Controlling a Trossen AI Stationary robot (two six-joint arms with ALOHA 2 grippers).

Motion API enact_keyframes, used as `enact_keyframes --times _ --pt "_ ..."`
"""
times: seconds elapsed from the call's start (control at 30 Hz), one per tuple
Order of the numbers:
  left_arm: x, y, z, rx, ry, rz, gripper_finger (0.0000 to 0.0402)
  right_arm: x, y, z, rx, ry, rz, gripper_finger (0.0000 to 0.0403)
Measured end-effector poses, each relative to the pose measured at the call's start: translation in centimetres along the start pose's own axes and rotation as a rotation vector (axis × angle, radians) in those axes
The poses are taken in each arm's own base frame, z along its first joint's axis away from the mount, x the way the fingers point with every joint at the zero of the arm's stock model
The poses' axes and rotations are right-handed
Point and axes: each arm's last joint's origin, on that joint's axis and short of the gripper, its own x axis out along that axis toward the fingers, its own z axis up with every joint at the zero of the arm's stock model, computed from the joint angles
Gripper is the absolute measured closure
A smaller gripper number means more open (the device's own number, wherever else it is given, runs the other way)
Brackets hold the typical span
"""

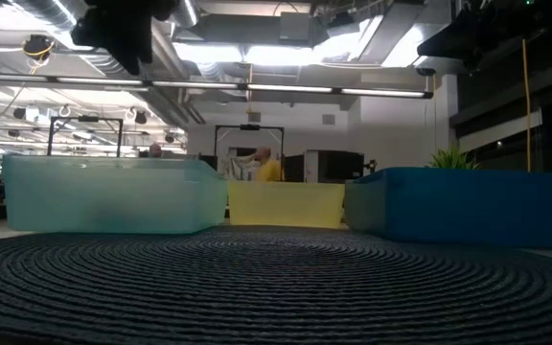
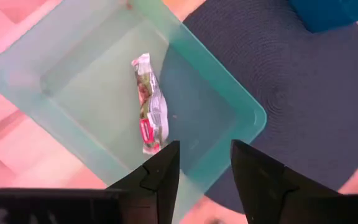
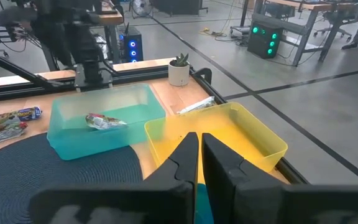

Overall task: Pick and place Granola Bars by type
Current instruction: Put the blue granola bar into the yellow bin

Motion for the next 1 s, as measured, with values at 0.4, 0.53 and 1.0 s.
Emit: enact_keyframes --times 0.4,0.53,1.0 --pt "-1.7 -2.9 -6.4 -0.051 0.123 -0.102 0.0270 0.0 0.0 0.0 0.000 0.000 0.000 0.0377" --pt "-2.4 -3.4 -8.8 -0.113 0.163 -0.120 0.0270 0.0 0.0 0.0 0.000 0.000 0.000 0.0377" --pt "-2.6 -4.8 -14.8 -0.290 0.210 -0.067 0.0272 0.0 0.0 0.0 -0.008 0.000 0.000 0.0377"
